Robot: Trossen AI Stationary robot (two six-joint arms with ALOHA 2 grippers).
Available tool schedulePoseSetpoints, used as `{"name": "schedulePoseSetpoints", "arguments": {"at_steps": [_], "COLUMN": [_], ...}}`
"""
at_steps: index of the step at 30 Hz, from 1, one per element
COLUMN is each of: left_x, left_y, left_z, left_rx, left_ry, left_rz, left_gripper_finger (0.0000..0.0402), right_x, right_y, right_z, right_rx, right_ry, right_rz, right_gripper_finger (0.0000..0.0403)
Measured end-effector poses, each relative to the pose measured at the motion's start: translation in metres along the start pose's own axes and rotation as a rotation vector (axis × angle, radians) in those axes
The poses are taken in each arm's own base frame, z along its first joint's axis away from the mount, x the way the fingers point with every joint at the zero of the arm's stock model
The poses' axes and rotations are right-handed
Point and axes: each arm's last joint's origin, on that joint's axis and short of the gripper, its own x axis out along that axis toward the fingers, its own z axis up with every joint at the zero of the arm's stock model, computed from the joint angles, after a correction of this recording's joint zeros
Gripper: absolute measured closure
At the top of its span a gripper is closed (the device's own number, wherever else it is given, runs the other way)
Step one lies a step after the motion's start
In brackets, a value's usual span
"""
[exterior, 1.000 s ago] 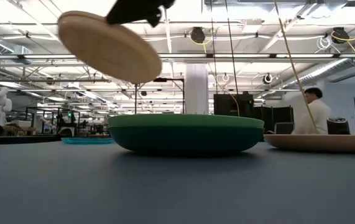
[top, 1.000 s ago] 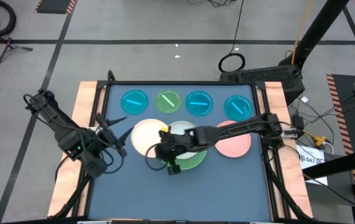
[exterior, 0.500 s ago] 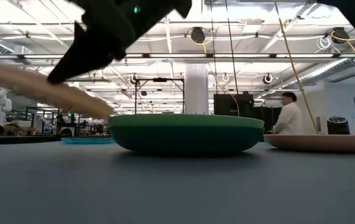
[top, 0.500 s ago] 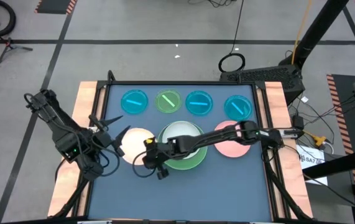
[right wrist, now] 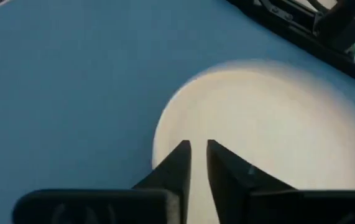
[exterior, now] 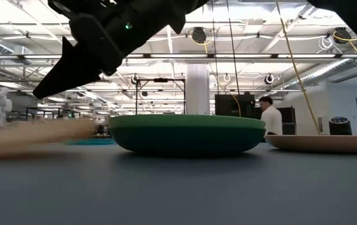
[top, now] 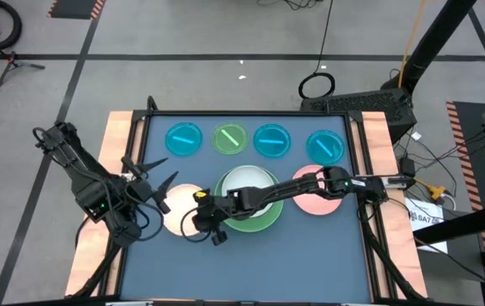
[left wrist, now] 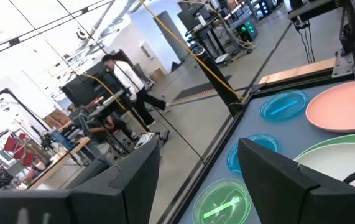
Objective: Stack plastic plates
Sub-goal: Stack the orange plate on the gray plate
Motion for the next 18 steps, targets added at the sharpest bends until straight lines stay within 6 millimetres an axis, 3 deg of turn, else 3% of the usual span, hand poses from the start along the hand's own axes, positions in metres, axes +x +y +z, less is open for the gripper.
{"name": "schedulePoseSetpoints", "arguments": {"at_steps": [5, 8, 13, 18], "left_x": [0.0, 0.0, 0.0, 0.0], "left_y": [0.0, 0.0, 0.0, -0.001], "left_z": [0.0, 0.0, 0.0, 0.0], "left_rx": [0.0, 0.0, -0.001, -0.003], "left_ry": [0.0, 0.0, 0.0, 0.008], "left_rz": [0.0, 0.0, -0.001, -0.012], "left_gripper_finger": [0.0179, 0.0179, 0.0179, 0.0179], "right_x": [-0.005, -0.021, -0.076, -0.128], "right_y": [-0.002, -0.003, -0.006, -0.002], "right_z": [0.001, 0.008, 0.022, 0.02], "right_rx": [0.015, 0.041, 0.098, 0.196], "right_ry": [0.019, 0.052, 0.181, 0.346], "right_rz": [-0.004, -0.021, -0.049, -0.025], "right_gripper_finger": [0.0322, 0.0315, 0.032, 0.0331]}}
